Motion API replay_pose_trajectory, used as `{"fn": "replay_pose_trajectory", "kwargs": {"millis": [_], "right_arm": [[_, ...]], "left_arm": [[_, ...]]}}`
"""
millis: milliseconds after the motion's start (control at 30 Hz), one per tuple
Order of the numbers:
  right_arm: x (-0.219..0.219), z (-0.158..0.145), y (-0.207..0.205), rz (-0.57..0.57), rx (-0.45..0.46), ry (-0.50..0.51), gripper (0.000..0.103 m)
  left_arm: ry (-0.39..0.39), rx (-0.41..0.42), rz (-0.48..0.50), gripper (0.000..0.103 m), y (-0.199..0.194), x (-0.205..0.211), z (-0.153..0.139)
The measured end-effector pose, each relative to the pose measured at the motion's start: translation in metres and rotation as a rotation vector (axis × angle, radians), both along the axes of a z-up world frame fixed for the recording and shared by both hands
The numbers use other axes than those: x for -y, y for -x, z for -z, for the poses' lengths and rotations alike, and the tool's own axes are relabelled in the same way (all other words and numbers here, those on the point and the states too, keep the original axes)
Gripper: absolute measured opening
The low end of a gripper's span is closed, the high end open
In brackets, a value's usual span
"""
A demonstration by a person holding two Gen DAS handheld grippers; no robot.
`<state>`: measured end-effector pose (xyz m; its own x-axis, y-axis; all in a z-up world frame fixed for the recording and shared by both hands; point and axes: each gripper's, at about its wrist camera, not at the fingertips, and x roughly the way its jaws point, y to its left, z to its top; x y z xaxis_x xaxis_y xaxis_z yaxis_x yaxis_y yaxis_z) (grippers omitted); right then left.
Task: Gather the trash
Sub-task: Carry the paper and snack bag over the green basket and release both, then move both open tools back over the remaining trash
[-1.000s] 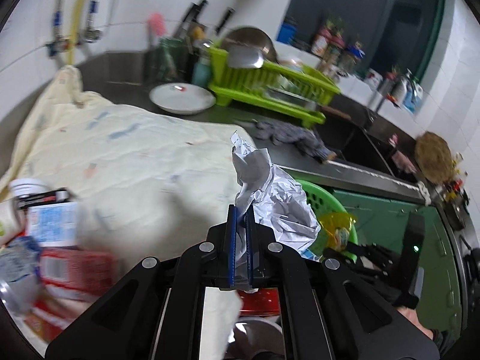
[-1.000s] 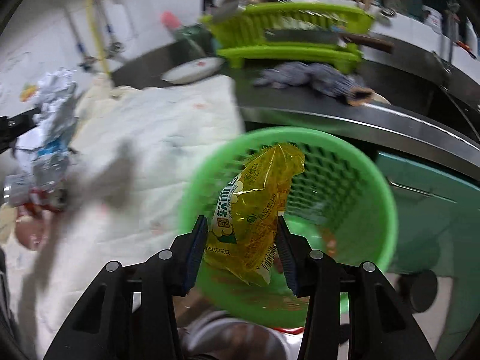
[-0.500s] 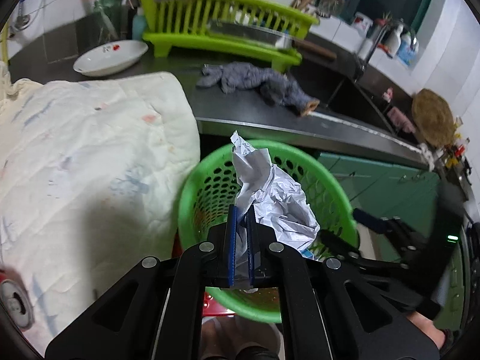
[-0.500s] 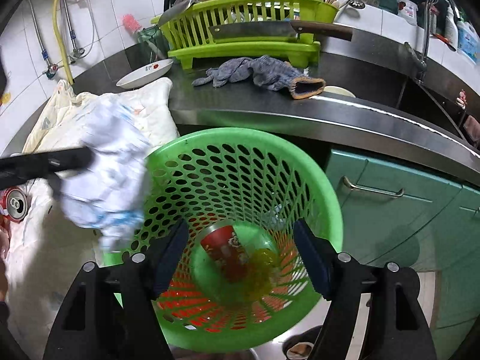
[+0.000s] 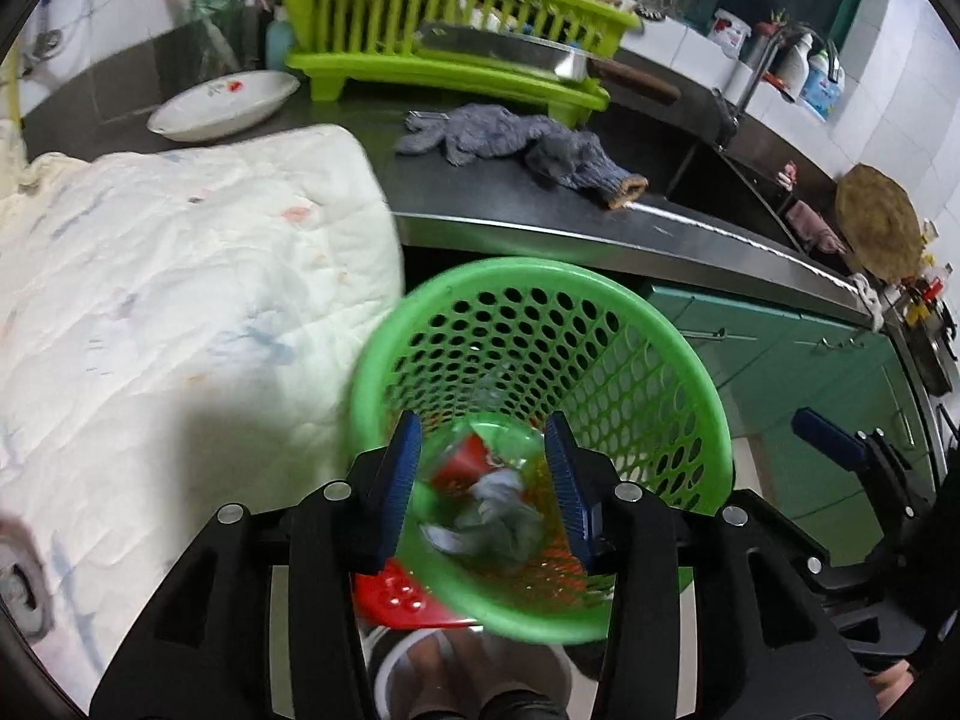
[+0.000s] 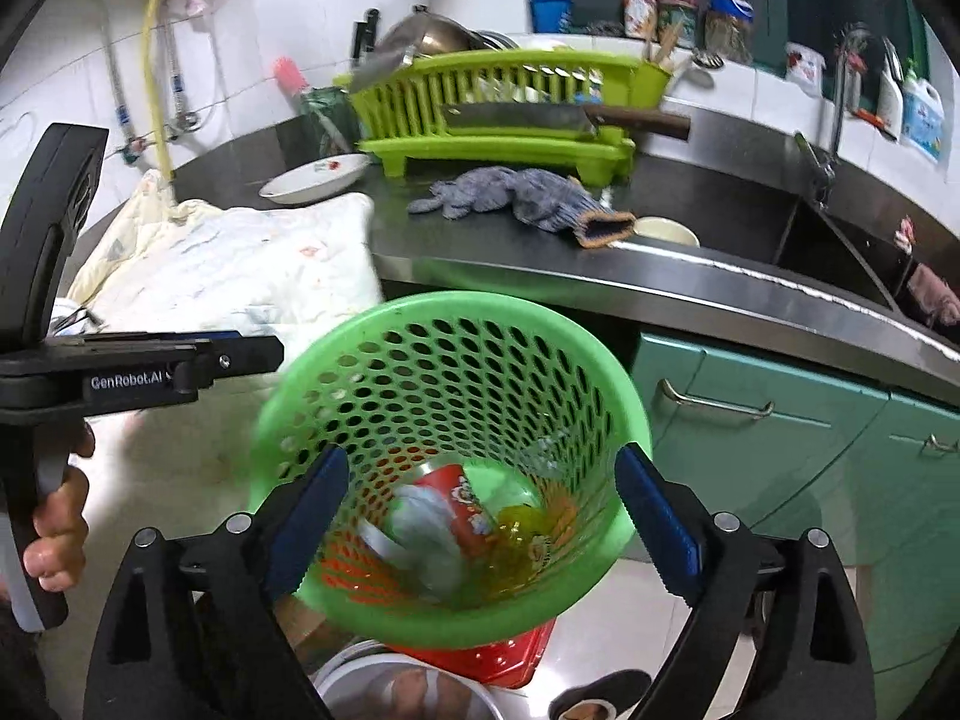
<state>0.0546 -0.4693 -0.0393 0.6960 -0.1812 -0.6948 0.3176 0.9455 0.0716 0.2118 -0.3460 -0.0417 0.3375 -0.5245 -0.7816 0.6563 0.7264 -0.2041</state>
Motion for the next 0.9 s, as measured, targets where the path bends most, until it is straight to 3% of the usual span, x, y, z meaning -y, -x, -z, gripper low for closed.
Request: {"fn": "replay_pose_trajectory", "kwargs": {"millis": [200, 533, 633, 800, 900], "right_arm": [[-0.042, -0.012, 0.005, -0.090, 0.032, -0.029, 0.087], [-0.139, -0.027, -0.019, -0.307, 0.052, -0.101, 0.088], [-0.166, -0.032, -0.027, -0.378, 0.057, -0.134, 0.088], [-0.212, -0.039, -0.039, -0.471, 0.058, -0.128, 0.089], [-0.230, -0.041, -0.046, -0.506, 0.054, -0.131, 0.089]], "left_arm": [[-0.003, 0.061, -0.086, 0.043, 0.012, -0.063, -0.027], [-0.018, 0.140, -0.327, 0.047, 0.022, -0.202, -0.065], [-0.033, 0.197, -0.407, 0.053, 0.020, -0.242, -0.082], [-0.062, 0.274, -0.560, 0.073, 0.008, -0.313, -0.105], [-0.081, 0.278, -0.603, 0.077, 0.000, -0.339, -0.107]]}}
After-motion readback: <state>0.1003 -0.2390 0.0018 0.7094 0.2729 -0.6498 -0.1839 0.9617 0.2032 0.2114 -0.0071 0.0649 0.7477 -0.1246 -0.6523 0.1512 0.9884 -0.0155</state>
